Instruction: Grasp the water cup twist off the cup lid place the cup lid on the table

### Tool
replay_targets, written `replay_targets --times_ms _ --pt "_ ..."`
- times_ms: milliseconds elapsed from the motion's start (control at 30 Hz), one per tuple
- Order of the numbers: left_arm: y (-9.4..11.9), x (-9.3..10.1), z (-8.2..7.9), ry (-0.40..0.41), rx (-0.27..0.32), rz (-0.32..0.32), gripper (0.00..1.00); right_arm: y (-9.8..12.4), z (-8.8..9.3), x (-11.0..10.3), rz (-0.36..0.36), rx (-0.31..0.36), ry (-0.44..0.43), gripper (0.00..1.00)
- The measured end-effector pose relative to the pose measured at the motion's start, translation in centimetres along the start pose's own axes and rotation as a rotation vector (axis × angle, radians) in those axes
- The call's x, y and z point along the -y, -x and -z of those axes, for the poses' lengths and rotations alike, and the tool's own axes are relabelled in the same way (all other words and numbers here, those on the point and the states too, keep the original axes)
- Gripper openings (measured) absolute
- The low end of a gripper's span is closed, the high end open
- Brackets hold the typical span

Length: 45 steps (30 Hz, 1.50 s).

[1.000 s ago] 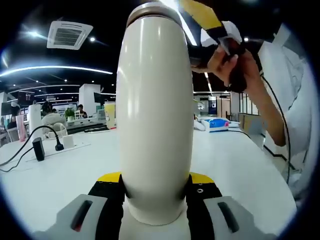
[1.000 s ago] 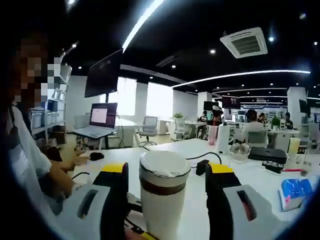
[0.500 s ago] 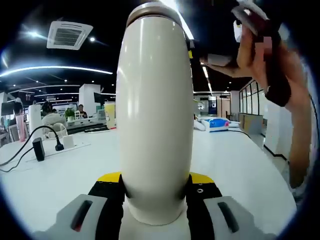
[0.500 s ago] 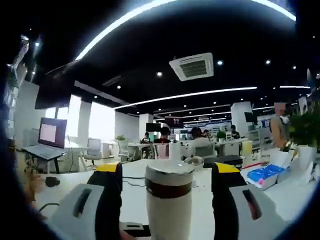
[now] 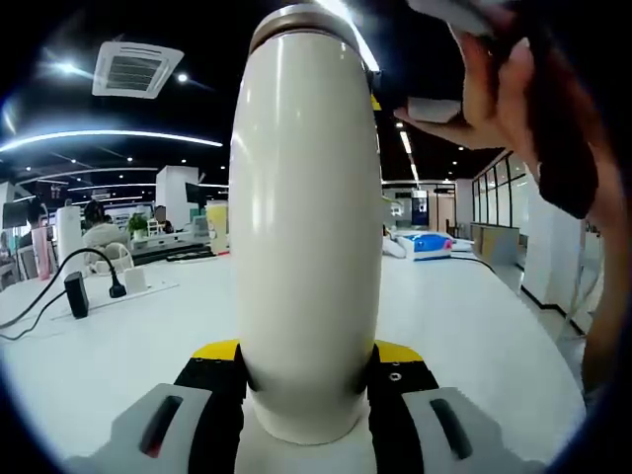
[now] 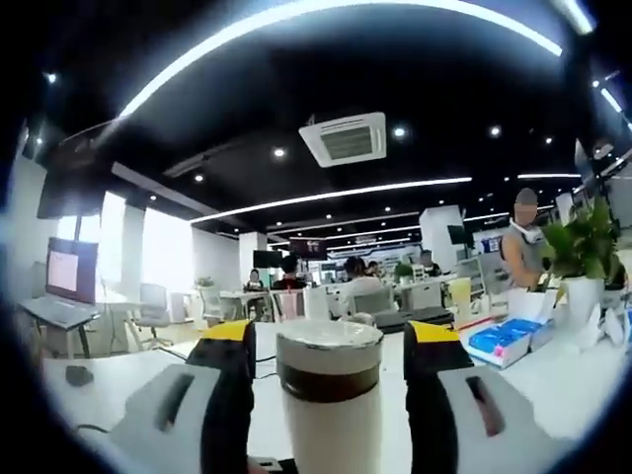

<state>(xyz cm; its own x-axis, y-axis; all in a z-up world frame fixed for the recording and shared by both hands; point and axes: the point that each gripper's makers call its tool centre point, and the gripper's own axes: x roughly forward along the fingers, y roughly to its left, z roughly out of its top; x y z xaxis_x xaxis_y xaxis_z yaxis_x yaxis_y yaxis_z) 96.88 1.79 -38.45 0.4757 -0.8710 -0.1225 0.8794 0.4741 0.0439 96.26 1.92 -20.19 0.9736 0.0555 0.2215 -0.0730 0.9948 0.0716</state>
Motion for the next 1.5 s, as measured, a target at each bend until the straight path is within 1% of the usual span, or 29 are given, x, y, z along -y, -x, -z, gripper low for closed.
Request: replay_targets --times_ms 33,67,100,133,167,267,333,467,500,533,567,633,700,733,1033,1133,1300,1500 --pt "0.0 0.0 0.0 0.0 0.0 0.0 0.5 0.0 0.0 0.0 0.0 -0.001 -0.001 0.57" --pt "0.0 0.0 0.0 0.0 0.0 0.0 0.5 -0.1 0.1 0.1 -0.003 -0.001 -0.003 0.53" --pt "0.0 0.0 0.0 0.0 0.0 0.0 0.5 -0.1 0.1 0.0 -0.02 -0.001 -0.012 0.48" --pt "0.0 0.0 0.0 -0.001 0.0 0.0 0.5 -0.1 0.1 -0.1 -0.03 -0.002 -0.018 0.47" --pt "0.0 0.0 0.0 0.001 0.0 -0.001 0.5 -0.1 0.1 0.1 -0.025 -0.001 -0.017 0.46" --pt "-0.1 0.0 0.0 -0.001 0.0 -0.001 0.5 -0.2 0.1 -0.1 -0.042 -0.005 -0.003 0.46" --pt "-0.1 0.0 0.1 0.0 0.0 -0.001 0.5 -0.2 0.1 -0.2 -0.049 -0.01 0.052 0.46" --pt "-0.1 0.0 0.1 -0.002 -0.001 -0.001 0.5 -0.1 0.1 -0.5 -0.054 -0.008 0.09 0.45" --pt "-0.1 0.0 0.1 -0.002 -0.001 -0.001 0.5 0.0 0.1 -0.6 -0.052 -0.006 0.105 0.45" --pt "-0.1 0.0 0.1 -0.003 -0.001 -0.001 0.5 0.0 0.1 -0.7 -0.051 -0.005 0.14 0.45" --pt "-0.1 0.0 0.1 -0.003 -0.001 -0.001 0.5 0.0 0.1 -0.6 -0.047 -0.005 0.15 0.45" --pt "-0.1 0.0 0.1 -0.001 -0.001 -0.001 0.5 -0.1 0.1 -0.6 -0.05 -0.004 0.148 0.45" --pt "-0.1 0.0 0.1 0.0 -0.001 -0.001 0.5 -0.1 0.2 -0.5 -0.068 -0.009 0.116 0.45" --pt "-0.1 0.0 0.1 0.0 -0.001 -0.001 0.5 -0.1 0.2 -0.5 -0.076 -0.009 0.116 0.45" --pt "-0.1 0.1 0.1 0.0 -0.001 -0.002 0.5 -0.2 0.3 -0.5 -0.219 -0.033 0.063 0.45" --pt "-0.1 0.2 0.1 0.002 -0.001 -0.002 0.5 -0.3 0.3 -0.7 -0.272 -0.034 0.072 0.45" --pt "-0.1 0.3 0.1 0.001 -0.001 -0.001 0.49 -0.3 0.4 -0.9 -0.394 -0.069 0.056 0.45" --pt "0.0 0.3 0.0 -0.001 -0.002 0.0 0.49 -0.1 0.5 -1.2 -0.492 -0.097 0.065 0.45"
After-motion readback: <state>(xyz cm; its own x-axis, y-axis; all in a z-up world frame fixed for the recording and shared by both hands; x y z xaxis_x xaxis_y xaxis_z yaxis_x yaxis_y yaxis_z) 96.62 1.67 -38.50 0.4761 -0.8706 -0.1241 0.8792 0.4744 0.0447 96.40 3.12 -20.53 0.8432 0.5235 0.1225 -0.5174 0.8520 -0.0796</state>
